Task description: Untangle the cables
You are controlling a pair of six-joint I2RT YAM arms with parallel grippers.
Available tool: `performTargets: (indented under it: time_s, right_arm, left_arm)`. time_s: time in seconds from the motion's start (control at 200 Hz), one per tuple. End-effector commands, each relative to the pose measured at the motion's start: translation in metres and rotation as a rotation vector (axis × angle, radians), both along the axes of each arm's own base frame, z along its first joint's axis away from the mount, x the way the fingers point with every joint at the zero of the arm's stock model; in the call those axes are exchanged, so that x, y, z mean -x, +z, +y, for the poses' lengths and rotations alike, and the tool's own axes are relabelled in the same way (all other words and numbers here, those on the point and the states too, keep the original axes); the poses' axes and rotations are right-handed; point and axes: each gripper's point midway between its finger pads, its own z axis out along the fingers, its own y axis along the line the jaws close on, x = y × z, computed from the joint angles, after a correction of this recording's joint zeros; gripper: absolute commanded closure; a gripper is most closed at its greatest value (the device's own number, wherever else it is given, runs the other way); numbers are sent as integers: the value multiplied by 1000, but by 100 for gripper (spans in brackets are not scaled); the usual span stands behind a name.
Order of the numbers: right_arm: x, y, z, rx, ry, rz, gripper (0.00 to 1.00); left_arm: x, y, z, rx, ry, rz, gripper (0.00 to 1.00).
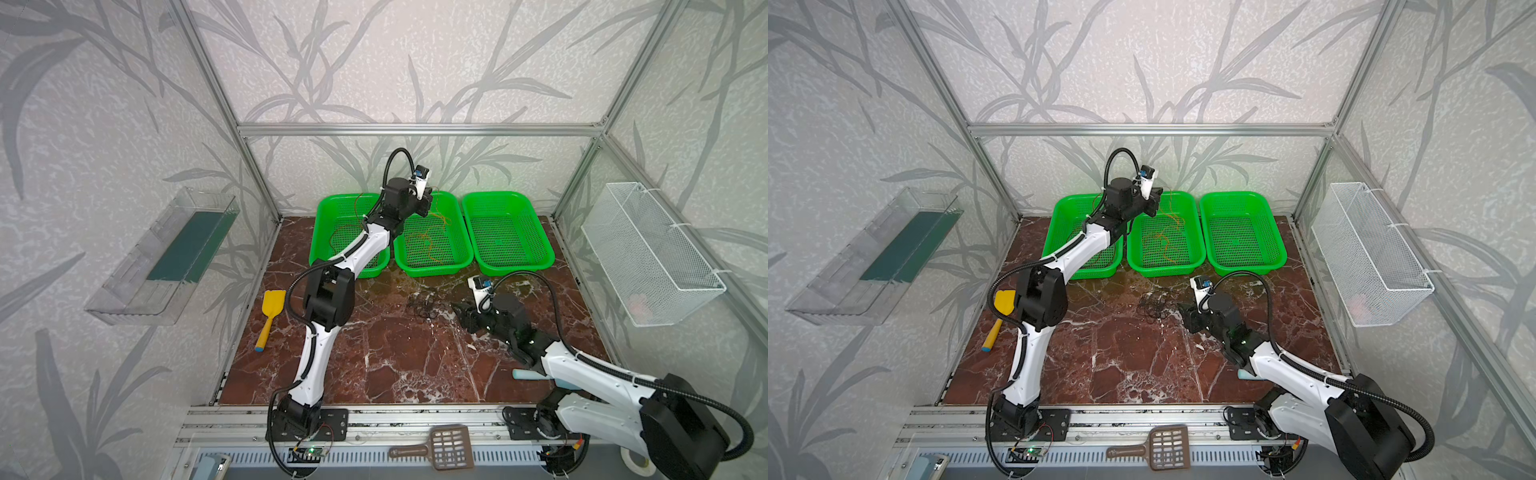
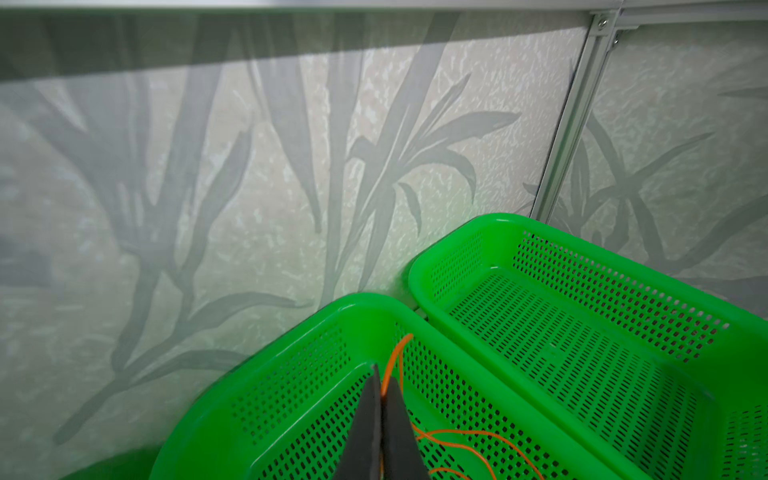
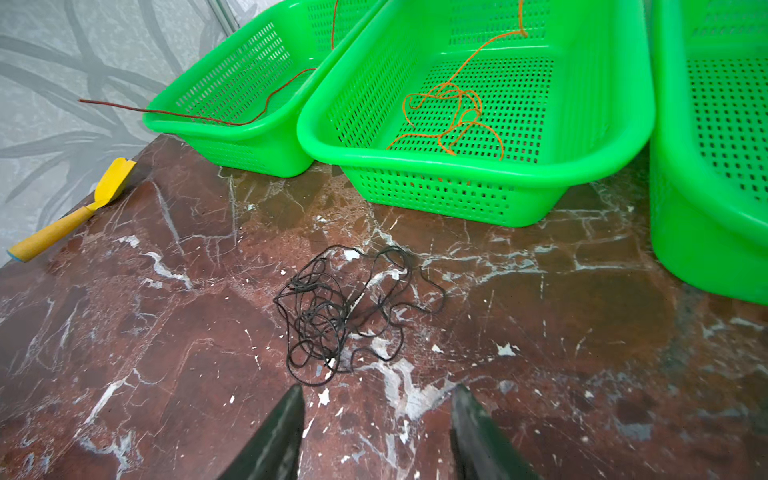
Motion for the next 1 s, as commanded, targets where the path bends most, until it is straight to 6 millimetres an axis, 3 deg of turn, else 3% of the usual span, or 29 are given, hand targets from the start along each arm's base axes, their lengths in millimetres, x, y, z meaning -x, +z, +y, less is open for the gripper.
performTargets:
  time_s: [0.0, 0.18, 0.26, 0.345, 0.415, 0.585, 0.73, 0.85, 0.995]
  right_arm:
    - [2, -12, -16, 36, -71, 44, 44]
    - [1, -18, -22, 56, -101, 64, 44]
    - [0, -19, -22, 57, -105, 72, 44]
    - [-2, -20, -21, 58, -107, 78, 44]
    - [-3, -21, -19, 63, -105, 88, 44]
    - [-9, -26, -15, 82, -109, 126, 43]
    - [-16, -36, -7, 99, -101, 193, 43]
    - [-23, -46, 2, 100, -95, 250, 43]
    - [-33, -52, 13, 111, -93, 323, 44]
  left_arm:
    - [-1, -16, 8, 2, 19, 47, 95]
    - [4, -27, 17, 9, 21, 88, 81]
    - [9, -29, 21, 9, 15, 96, 66]
    - [14, -32, 27, 9, 4, 121, 45]
    - [19, -30, 32, 6, 9, 134, 38]
    - [42, -7, 39, 7, -12, 107, 35]
    - [78, 5, 46, 2, -48, 138, 36]
    - [114, -5, 57, 0, -49, 184, 38]
    - [161, -38, 61, -58, -75, 248, 39]
